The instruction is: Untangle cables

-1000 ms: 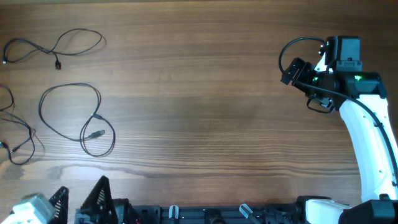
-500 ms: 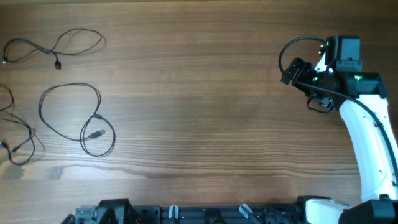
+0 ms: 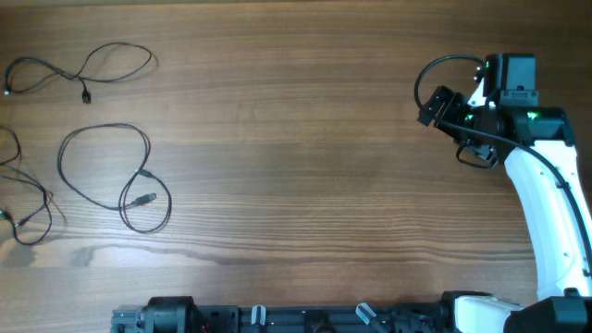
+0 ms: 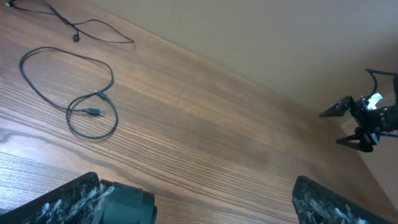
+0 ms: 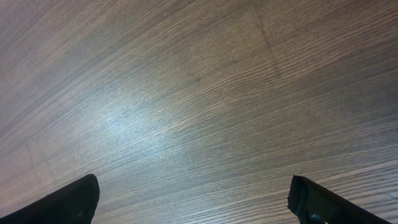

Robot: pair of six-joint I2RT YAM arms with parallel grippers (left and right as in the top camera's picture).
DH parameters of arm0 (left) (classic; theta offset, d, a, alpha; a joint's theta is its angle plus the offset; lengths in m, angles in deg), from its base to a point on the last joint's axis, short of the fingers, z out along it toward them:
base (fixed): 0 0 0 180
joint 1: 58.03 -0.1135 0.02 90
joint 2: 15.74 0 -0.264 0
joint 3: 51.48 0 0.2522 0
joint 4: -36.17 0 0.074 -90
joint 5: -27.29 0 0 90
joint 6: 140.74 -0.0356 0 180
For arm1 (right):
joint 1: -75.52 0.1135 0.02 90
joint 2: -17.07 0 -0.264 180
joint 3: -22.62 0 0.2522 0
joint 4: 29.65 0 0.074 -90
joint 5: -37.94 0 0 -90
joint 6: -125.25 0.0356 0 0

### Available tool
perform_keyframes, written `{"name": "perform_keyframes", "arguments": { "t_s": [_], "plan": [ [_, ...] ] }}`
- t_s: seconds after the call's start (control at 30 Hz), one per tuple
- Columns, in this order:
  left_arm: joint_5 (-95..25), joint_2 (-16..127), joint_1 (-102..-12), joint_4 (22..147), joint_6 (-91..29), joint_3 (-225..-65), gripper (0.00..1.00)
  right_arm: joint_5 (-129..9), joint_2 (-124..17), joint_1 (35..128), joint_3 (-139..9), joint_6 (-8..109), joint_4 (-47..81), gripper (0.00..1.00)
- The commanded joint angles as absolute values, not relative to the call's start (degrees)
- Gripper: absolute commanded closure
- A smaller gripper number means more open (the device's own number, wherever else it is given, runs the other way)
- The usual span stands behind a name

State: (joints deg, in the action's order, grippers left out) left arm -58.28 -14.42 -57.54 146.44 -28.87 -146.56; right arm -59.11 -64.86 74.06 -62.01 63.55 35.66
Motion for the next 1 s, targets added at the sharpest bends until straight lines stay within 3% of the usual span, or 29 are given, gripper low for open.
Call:
{"name": "perform_keyframes", "arguments": {
  "t_s": [0.0,0.97],
  "plan": [
    [-57.61,-15.06,-57.0,146.42,-29.75,-146.45,0.0,-59.55,-65.23,74.04,-61.72,63.92,35.51,0.0],
    [-57.61,-15.41,-57.78,146.42,-29.75,-146.45,0.0,-59.55,-65.23,74.04,-61.72,63.92,35.51,0.0]
  ]
}}
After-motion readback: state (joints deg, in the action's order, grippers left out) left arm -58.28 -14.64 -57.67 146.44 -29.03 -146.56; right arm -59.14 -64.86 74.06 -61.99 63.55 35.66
